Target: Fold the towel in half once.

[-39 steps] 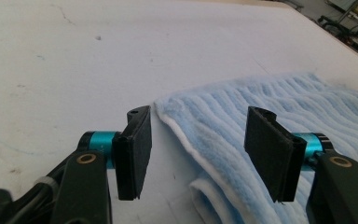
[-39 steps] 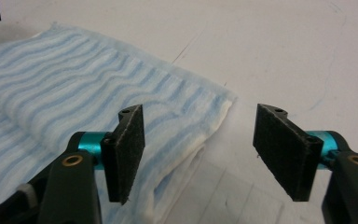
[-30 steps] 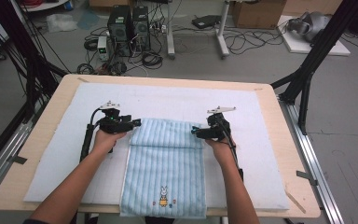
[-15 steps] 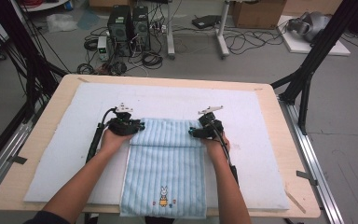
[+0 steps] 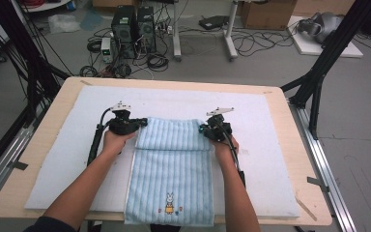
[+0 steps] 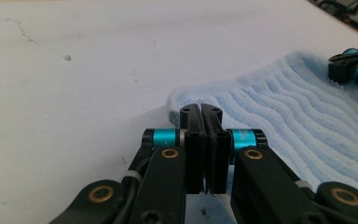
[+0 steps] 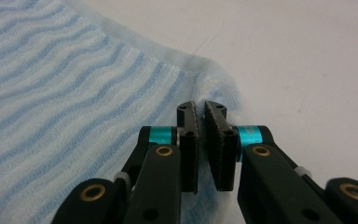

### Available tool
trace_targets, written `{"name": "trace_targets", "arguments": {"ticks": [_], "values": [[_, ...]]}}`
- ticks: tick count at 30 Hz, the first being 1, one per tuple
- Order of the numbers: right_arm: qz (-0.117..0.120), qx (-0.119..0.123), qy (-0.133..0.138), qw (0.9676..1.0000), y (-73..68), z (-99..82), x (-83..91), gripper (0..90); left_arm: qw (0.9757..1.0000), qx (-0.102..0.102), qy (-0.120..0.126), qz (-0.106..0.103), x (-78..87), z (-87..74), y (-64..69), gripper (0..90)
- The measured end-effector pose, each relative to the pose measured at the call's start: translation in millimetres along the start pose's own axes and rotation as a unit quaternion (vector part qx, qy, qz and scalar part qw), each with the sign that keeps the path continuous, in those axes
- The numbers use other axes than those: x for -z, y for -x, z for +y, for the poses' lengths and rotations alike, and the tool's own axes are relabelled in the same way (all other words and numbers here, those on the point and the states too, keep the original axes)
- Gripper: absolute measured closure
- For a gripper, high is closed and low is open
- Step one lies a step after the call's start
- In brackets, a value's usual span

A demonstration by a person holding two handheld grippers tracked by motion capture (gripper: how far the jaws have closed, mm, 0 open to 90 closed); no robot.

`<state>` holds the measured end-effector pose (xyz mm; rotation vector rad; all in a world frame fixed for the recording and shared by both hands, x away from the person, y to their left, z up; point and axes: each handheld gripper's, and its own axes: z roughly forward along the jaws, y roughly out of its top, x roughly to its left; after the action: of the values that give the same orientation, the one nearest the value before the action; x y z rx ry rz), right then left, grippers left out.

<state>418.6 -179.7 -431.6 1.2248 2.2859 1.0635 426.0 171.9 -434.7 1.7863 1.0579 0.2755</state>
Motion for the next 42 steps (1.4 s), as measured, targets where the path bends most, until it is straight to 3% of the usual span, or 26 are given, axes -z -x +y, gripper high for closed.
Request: {"name": "trace_targets", "arguments": {"ticks": [7, 12, 22, 34, 42], "values": [[0.012, 0.022, 0.02, 0.9995, -7.9, 4.2, 21.3, 83.9, 0.9993, -0.005, 0.022, -0.029, 22.0, 7.1, 7.8, 87.6], [0.015, 0.021, 0.04, 0.9989, -13.1, 1.1, 38.2, 83.8, 0.9985, -0.013, 0.029, -0.045, 35.6, 5.2, 17.3, 87.5], [0.026, 0.038, 0.066, 0.9967, -34.7, -15.8, 72.1, 83.8, 0.9964, -0.012, 0.051, -0.066, 65.3, -19.9, 37.7, 87.4], [0.049, 0.048, 0.062, 0.9957, -59.4, -59.9, 90.2, 83.9, 0.9961, -0.02, 0.034, -0.079, 86.7, -60.1, 56.4, 87.3], [0.063, 0.046, 0.021, 0.9967, -67.1, -81.0, 89.6, 83.7, 0.9963, -0.019, -0.006, -0.084, 85.4, -81.5, 61.3, 86.7]]}}
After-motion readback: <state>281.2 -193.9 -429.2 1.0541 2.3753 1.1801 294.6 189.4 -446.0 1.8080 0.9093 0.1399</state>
